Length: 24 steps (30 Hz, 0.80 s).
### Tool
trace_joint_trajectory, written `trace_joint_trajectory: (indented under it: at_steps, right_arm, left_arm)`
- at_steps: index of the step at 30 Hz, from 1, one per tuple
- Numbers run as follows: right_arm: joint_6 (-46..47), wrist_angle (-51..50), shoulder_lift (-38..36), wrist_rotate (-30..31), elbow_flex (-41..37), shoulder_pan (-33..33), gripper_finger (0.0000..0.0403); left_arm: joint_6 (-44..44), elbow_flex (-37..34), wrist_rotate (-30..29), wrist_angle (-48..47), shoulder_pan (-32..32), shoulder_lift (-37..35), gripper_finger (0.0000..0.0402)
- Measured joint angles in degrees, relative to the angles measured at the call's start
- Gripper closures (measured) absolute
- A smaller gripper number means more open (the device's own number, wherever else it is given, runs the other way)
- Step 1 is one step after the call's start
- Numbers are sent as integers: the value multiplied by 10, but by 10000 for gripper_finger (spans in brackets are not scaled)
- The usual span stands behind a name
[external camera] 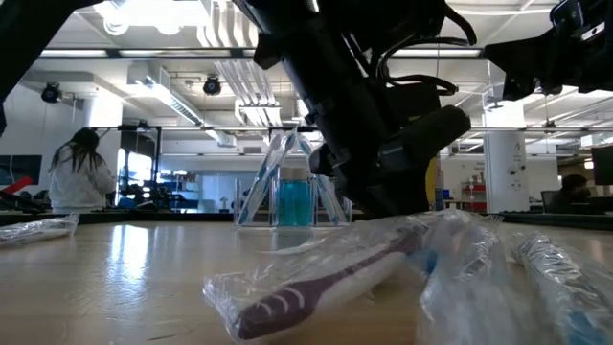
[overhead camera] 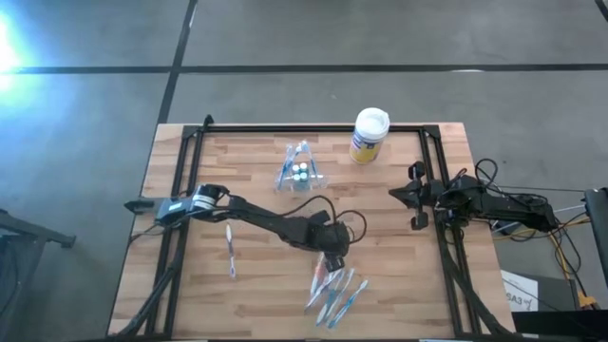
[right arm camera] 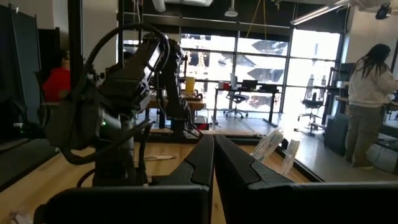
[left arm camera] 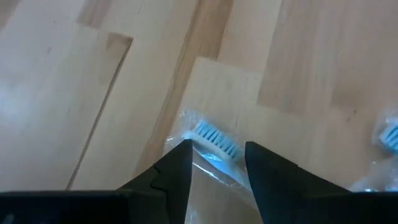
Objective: Pick & Place toothbrushing station
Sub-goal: Put the blue toothbrush into the transparent organizer
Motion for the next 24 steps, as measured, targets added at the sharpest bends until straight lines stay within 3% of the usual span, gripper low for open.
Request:
trace_joint_trajectory:
  at_steps: [8, 13, 19, 24]
  right_arm:
    - [-4, 4, 0, 0, 0, 0, 394]
    - [-9, 4, 0, 0, 0, 0, 394]
    - [-9, 3, 0, 0, 0, 0, 394]
    - [-5, 3, 0, 0, 0, 0, 394]
  left_arm:
    - [61, -8, 8, 68, 15, 0, 248]
    - [96, 24, 7, 69, 14, -1, 248]
    - [4, 79, 15, -38, 7, -2, 248]
    - [-32, 75, 15, -79, -5, -1, 248]
